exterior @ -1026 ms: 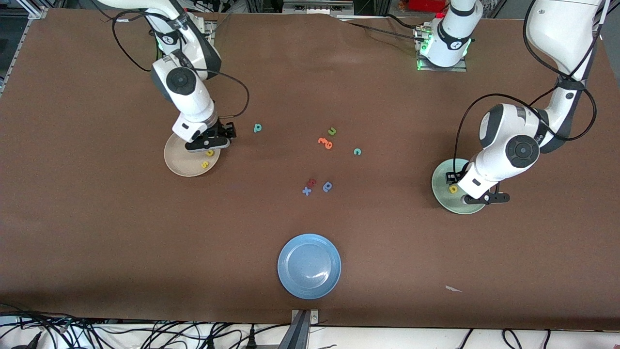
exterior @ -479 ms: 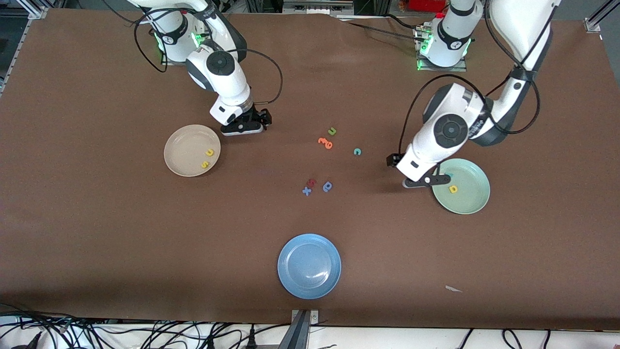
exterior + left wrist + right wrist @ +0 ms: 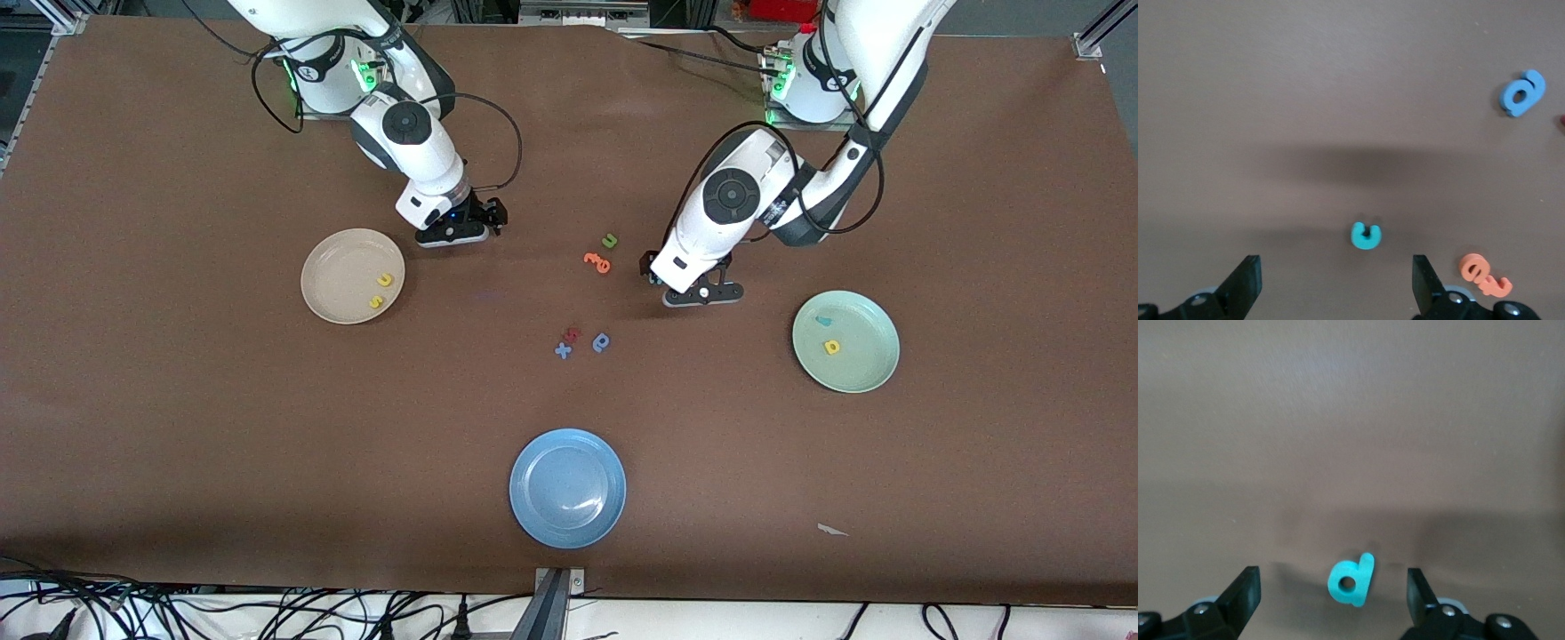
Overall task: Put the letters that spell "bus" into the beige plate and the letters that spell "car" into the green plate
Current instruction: 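Move the cyan d into the beige plate while the left gripper reaches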
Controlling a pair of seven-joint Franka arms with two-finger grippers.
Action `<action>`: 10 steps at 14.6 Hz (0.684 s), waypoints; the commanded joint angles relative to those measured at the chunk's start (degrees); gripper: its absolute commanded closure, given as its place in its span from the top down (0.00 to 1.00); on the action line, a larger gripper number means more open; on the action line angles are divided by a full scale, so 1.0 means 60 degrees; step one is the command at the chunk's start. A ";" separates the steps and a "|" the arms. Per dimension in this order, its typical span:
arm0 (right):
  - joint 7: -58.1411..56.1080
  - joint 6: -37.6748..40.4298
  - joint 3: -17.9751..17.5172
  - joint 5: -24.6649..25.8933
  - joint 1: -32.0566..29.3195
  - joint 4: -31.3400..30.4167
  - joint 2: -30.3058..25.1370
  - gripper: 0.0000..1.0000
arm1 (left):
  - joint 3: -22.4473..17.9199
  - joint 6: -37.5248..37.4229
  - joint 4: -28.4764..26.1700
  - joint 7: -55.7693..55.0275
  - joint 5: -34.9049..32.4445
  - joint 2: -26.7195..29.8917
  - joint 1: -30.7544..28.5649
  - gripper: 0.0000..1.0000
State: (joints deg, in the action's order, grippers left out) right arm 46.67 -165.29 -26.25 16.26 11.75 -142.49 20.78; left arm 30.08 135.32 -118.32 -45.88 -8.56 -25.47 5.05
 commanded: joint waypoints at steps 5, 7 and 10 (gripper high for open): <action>0.0146 -0.0620 0.0215 0.0190 0.0122 -0.0494 -0.0080 0.51 | -0.0004 0.0780 -0.0026 -0.0117 -0.1327 -0.0954 0.0140 0.97; 0.0044 -0.0620 0.0229 0.0219 0.0122 -0.0480 -0.0080 0.33 | -0.0004 0.0796 -0.0040 -0.0131 -0.1327 -0.1101 0.0154 0.95; -0.0015 -0.0620 0.0361 0.0410 0.0107 -0.0480 -0.0095 0.00 | -0.0004 0.0796 -0.0099 -0.0146 -0.1327 -0.1189 0.0330 0.86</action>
State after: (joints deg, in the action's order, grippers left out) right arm 46.58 -168.21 -25.38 17.05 11.93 -144.37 20.33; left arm 30.08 139.55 -118.60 -45.87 -14.69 -32.50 6.15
